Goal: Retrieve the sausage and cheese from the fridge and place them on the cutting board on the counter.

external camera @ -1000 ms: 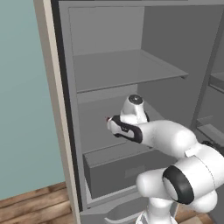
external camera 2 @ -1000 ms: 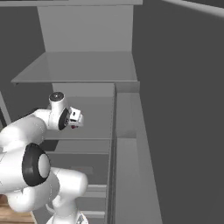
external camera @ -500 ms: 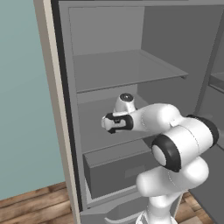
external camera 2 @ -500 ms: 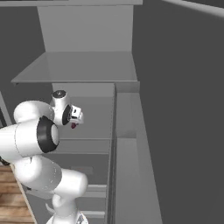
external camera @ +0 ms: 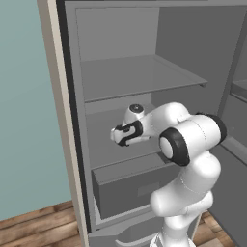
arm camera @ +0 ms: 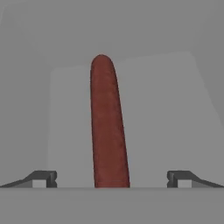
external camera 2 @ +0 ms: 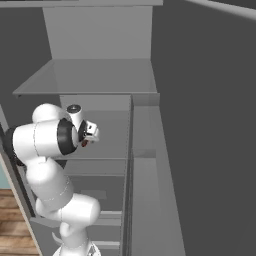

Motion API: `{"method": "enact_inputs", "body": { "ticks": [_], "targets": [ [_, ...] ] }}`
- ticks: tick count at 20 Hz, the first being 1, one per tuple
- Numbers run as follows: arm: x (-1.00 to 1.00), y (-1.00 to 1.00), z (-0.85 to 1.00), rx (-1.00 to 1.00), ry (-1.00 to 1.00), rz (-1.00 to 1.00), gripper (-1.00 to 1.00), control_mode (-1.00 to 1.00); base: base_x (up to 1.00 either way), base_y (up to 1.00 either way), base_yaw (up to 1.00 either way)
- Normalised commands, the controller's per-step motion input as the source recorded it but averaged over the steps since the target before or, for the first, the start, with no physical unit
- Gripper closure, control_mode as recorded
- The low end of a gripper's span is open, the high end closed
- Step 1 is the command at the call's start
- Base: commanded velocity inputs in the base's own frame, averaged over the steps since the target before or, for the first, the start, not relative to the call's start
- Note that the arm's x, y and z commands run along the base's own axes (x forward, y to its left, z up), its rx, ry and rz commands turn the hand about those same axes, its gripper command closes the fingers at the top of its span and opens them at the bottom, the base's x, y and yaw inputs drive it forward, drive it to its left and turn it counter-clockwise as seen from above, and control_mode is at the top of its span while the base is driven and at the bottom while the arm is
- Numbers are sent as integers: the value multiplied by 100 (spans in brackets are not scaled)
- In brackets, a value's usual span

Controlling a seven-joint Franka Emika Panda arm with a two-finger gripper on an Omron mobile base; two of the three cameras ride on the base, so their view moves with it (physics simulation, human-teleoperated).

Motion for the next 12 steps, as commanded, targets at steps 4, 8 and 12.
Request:
{"method": "enact_inputs", "body": {
  "ticks": [4, 8, 12],
  "targets": [
    [8, 1, -41, 0, 0, 0, -100, -100, 0, 0, 0],
    [5, 0, -33, 0, 0, 0, -100, -100, 0, 0, 0],
    [13, 0, -27, 0, 0, 0, -100, -100, 0, 0, 0]
  ]
}}
